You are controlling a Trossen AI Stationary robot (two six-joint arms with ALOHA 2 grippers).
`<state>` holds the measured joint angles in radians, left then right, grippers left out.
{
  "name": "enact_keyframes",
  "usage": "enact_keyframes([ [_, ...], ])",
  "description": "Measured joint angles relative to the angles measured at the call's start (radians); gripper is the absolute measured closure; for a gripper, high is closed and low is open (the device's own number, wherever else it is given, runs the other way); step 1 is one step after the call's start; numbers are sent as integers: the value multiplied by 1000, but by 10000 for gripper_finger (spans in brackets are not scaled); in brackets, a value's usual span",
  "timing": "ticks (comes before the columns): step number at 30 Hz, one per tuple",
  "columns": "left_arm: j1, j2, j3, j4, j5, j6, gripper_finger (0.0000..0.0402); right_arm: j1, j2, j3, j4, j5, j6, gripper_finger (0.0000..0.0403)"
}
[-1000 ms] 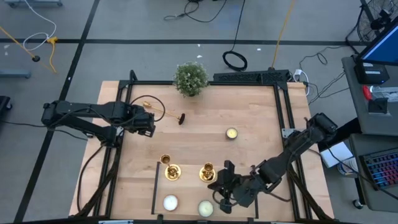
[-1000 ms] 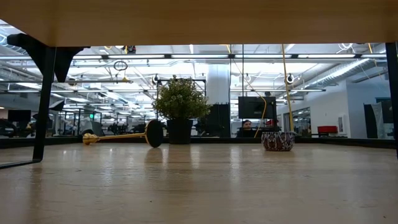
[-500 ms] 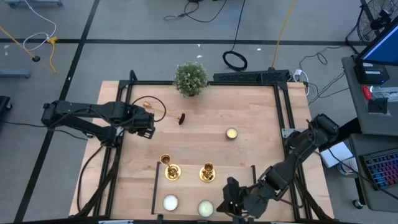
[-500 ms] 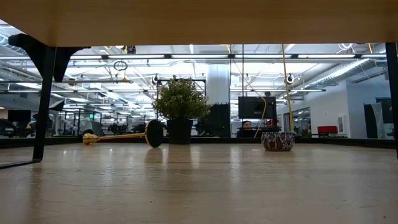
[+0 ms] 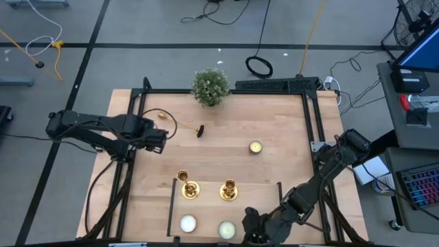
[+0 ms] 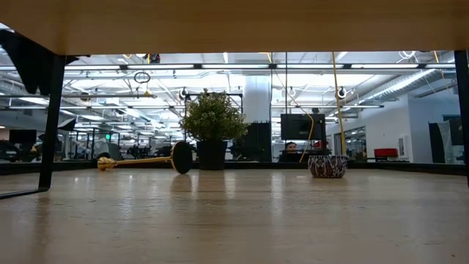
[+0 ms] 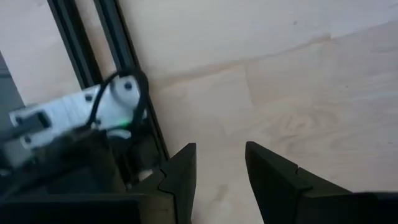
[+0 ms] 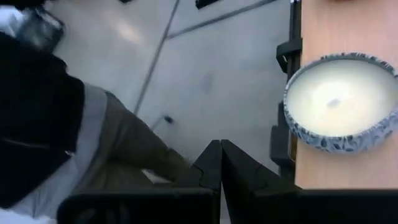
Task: Pick & Place candle stick holders
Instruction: Adjust the scented candles on the shelf
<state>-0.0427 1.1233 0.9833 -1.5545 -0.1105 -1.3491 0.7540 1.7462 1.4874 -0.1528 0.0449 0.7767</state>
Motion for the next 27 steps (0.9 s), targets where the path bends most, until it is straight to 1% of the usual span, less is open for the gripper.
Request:
enact_keyframes([
  [3, -33, 0, 0, -2, 21, -70, 256, 0, 0, 76, -150, -41, -68, 403],
  [5, -60, 0, 0, 4, 24, -126, 256, 3, -1, 128, -247, -50, -133, 403],
  [9, -129, 0, 0, 16, 26, -269, 256, 20, 8, 208, -338, -50, -210, 403],
  [12, -177, 0, 0, 5, 11, -354, 256, 28, 19, 213, -407, -45, -220, 403],
  [16, -242, 0, 0, 9, -1, -482, 256, 13, 18, 213, -378, -45, -235, 403],
  [21, -320, 2, 0, 40, -19, -583, 256, -2, 22, 213, -358, -50, -246, 403],
  [22, -335, 2, 0, 49, -21, -601, 256, -4, 30, 214, -340, -60, -249, 403],
  [24, -363, 2, 0, 71, -22, -636, 256, -15, 64, 245, -326, -113, -252, 403],
  [26, -396, 2, 0, 100, -22, -664, 256, -17, 98, 280, -339, -169, -267, 403],
  [27, -417, 2, 0, 111, -22, -671, 256, -17, 109, 290, -351, -177, -277, 403],
])
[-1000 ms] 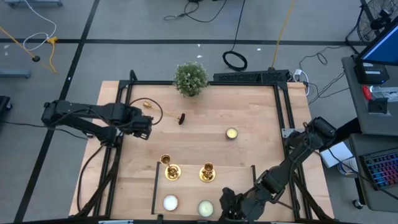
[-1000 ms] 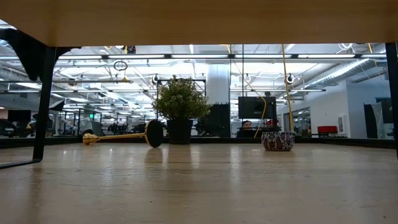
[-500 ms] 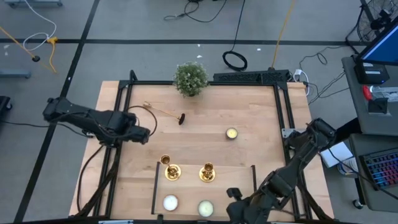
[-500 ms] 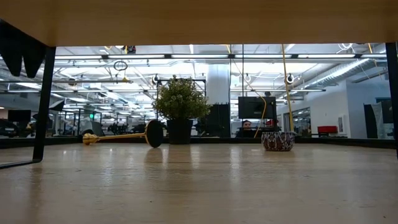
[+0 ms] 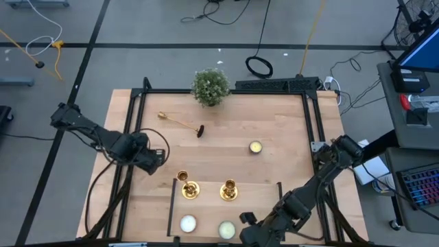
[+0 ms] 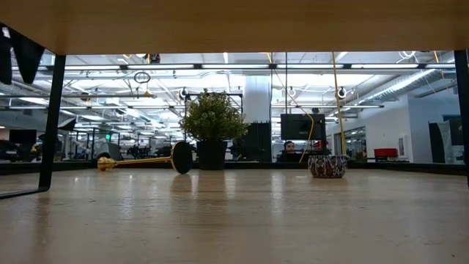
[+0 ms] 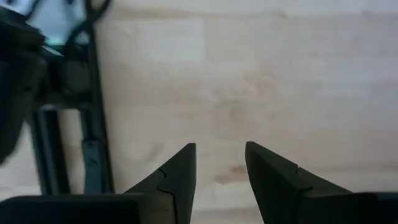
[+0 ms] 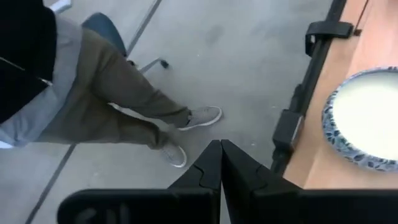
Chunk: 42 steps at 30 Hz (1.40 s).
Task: Pick & Place candle stick holders
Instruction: Adjust the scented candles on the shelf
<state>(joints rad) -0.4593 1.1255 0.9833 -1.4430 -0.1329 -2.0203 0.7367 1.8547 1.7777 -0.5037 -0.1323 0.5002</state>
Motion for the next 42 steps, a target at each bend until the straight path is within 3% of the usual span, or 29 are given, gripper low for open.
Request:
enact_keyframes([
  [8, -230, 0, 36, -40, 12, -135, 257, 0, -15, 14, -21, 79, -11, 403],
  [13, -391, 0, 105, 87, -3, -132, 257, 10, -33, 13, -73, 118, -8, 403],
  [18, -532, 1, 145, 520, -230, 26, 257, 19, -66, 13, -124, 240, -15, 403],
  [22, -584, 32, 145, 1004, -403, 309, 257, 24, -74, 13, -137, 304, -15, 403],
  [25, -602, 91, 149, 1336, -421, 540, 258, 24, -74, 13, -137, 315, -15, 403],
  [27, -611, 144, 171, 1443, -414, 617, 270, 24, -74, 13, -137, 315, -15, 403],
  [34, -620, 375, 318, 1466, -321, 642, 388, 31, -74, 13, -137, 314, -15, 403],
  [42, -603, 650, 570, 1442, -290, 727, 398, 41, -74, 13, -137, 315, 3, 403],
])
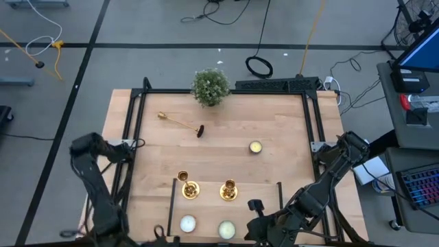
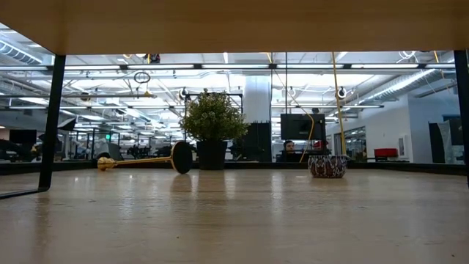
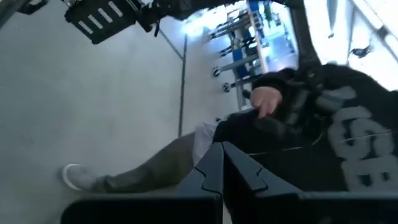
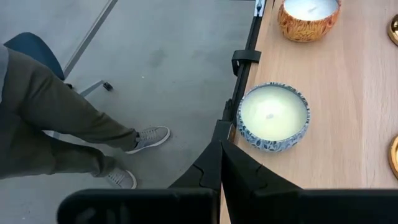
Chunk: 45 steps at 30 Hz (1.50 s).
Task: Pick & Place candle stick holders
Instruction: Adjust the scented candles on the shelf
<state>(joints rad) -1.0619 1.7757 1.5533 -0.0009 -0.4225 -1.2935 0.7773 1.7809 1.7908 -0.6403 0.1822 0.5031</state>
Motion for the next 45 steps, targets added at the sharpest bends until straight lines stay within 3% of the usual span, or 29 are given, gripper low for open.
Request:
enact_keyframes([
  [5, 19, 91, 124, -97, 5, 17, 399, 0, 0, 0, 9, 0, 1, 403],
  [11, 42, 139, 183, -101, 6, 62, 400, 2, 0, 0, 23, 0, 1, 403],
  [20, 95, 144, 192, -232, 17, 275, 400, 3, 0, 0, 12, 1, 4, 403],
  [29, 207, 167, 192, -336, 112, 493, 401, 3, 0, 0, -1, 1, -3, 403],
  [34, 225, 228, 192, -344, 144, 498, 401, 3, 0, -1, -3, 1, -4, 403],
  [39, 219, 258, 191, -336, 125, 477, 401, 3, 0, -1, -26, 1, 10, 403],
  [45, 210, 259, 284, -420, -2, 558, 401, -4, 0, -2, -25, 1, 11, 403],
])
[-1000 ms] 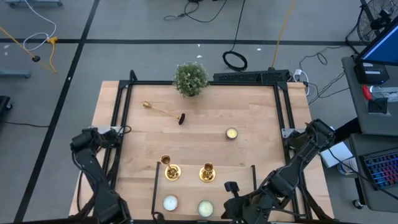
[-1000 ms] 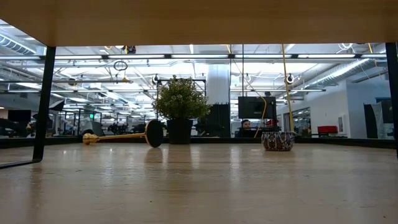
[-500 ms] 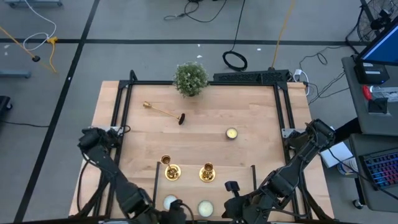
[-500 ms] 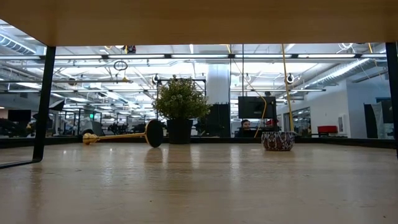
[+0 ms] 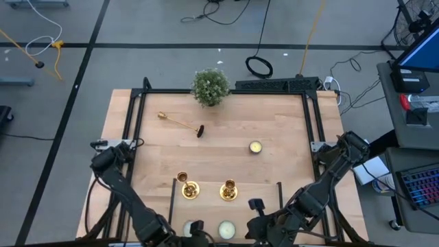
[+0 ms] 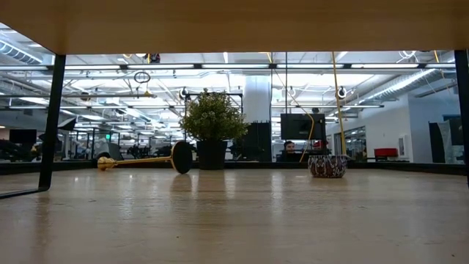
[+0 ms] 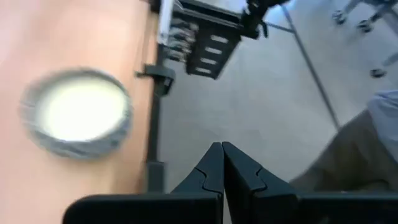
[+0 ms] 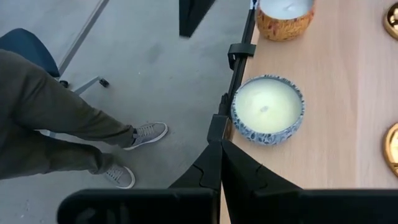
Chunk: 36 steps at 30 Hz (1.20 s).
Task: Pick & Place candle stick holders
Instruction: Adjust the scented candles on the shelf
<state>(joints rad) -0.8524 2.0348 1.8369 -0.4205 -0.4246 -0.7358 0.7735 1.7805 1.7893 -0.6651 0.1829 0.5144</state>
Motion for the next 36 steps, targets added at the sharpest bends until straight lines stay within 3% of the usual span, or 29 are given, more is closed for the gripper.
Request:
enact_keyframes([
  [6, 0, -2, 102, -274, -43, -24, 401, -8, 0, 0, 2, 1, 1, 403],
  [16, -2, -2, 157, -352, -87, -35, 401, -9, 0, 0, 9, -6, -4, 403],
  [21, -6, -2, 201, -490, -74, -137, 401, -9, 0, 0, 3, -5, -3, 403],
  [28, -39, -1, 326, -779, -208, -266, 401, -8, 0, 0, 2, -5, -5, 403],
  [33, -49, -2, 377, -869, -232, -325, 401, -8, 0, 0, 2, -7, -6, 403],
  [36, -51, -2, 377, -872, -189, -334, 401, -8, 0, 0, 2, -29, -6, 403],
])
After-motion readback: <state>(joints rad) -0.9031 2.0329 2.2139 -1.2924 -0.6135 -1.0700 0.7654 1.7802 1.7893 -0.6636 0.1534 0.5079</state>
